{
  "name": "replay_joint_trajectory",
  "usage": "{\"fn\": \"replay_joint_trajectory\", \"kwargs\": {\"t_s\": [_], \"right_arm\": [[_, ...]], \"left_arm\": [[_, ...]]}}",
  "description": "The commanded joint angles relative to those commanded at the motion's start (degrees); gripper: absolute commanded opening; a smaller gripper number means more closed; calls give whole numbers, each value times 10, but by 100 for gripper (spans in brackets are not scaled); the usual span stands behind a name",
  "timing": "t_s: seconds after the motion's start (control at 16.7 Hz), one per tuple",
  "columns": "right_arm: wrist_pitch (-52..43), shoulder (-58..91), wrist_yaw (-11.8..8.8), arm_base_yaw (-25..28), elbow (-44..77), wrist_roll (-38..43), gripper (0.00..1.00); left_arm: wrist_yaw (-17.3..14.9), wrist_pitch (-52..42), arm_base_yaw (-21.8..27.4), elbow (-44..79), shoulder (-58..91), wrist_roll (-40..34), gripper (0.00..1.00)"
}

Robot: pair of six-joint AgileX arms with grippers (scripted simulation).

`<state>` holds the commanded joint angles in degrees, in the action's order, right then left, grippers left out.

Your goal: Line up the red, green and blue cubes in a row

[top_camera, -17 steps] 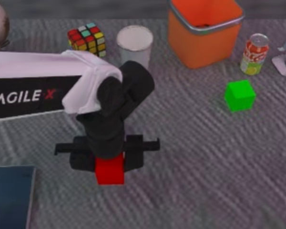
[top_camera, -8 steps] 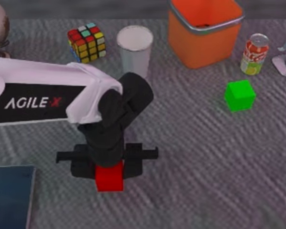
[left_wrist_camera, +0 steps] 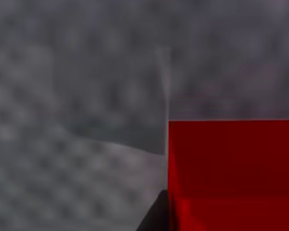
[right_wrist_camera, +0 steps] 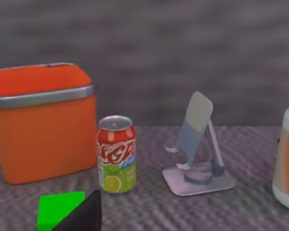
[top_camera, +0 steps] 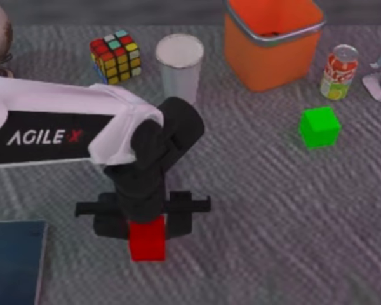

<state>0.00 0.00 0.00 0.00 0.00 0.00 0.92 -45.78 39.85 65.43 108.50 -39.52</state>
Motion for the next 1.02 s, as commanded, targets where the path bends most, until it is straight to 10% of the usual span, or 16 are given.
{"fn": "replay_joint_trajectory", "kwargs": {"t_s": [0.24, 1.02], "right_arm": [[0, 0, 0, 0, 0, 0, 100], [0, 0, 0, 0, 0, 0, 100]], "left_arm": [[0, 0, 0, 0, 0, 0, 100], [1, -67, -4, 43, -24, -4, 100]]}}
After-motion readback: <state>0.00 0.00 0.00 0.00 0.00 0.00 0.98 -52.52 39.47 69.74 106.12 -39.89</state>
